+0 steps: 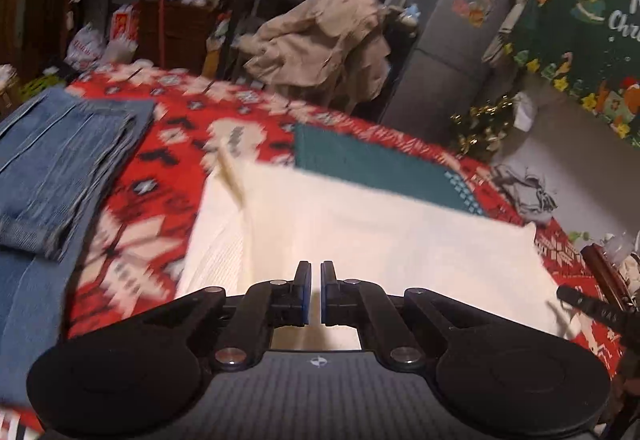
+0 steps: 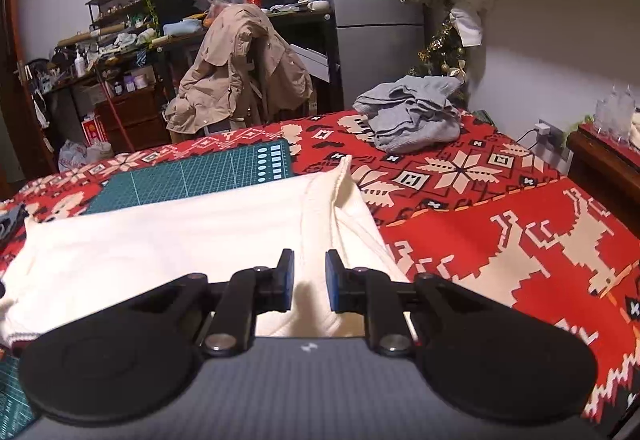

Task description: Fold clothes

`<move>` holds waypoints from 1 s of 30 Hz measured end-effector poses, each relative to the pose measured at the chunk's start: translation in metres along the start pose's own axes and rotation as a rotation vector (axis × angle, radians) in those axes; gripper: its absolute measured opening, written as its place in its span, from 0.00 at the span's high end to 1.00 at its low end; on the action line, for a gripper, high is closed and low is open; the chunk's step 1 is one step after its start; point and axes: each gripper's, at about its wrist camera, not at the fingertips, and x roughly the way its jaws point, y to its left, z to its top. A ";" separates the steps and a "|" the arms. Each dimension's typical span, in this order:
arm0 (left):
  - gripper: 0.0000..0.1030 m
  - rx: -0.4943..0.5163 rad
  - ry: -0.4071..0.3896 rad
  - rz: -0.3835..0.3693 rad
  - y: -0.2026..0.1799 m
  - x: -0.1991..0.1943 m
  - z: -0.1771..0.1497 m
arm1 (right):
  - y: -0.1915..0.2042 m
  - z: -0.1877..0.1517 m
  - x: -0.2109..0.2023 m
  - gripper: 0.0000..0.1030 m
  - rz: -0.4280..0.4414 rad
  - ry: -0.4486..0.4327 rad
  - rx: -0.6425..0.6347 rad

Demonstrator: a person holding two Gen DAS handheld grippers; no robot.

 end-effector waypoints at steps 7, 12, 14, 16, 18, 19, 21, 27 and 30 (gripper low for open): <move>0.97 0.042 0.029 -0.010 -0.013 0.054 0.017 | 0.013 0.003 0.011 0.83 0.007 -0.006 -0.051; 0.97 0.063 0.049 0.001 -0.017 0.055 0.012 | 0.018 0.005 0.018 0.83 0.009 -0.007 -0.074; 0.97 0.065 0.054 0.006 -0.017 0.048 0.008 | 0.017 0.006 0.019 0.83 0.009 0.000 -0.073; 0.97 0.083 0.058 0.014 -0.016 0.039 0.001 | 0.018 0.005 0.020 0.83 0.007 0.008 -0.078; 0.97 0.102 0.062 0.023 -0.017 0.031 -0.004 | 0.018 0.003 0.020 0.83 0.001 0.021 -0.088; 0.97 0.112 0.064 0.029 -0.017 0.027 -0.007 | 0.018 0.002 0.020 0.83 -0.003 0.027 -0.090; 0.97 0.122 0.069 0.040 -0.017 0.021 -0.011 | 0.017 -0.001 0.019 0.83 -0.008 0.038 -0.088; 0.97 0.096 0.084 0.056 -0.014 -0.004 -0.026 | 0.012 -0.006 0.010 0.83 -0.009 0.053 -0.098; 0.97 0.084 0.085 0.057 -0.012 -0.012 -0.031 | 0.011 -0.010 0.005 0.83 -0.013 0.069 -0.114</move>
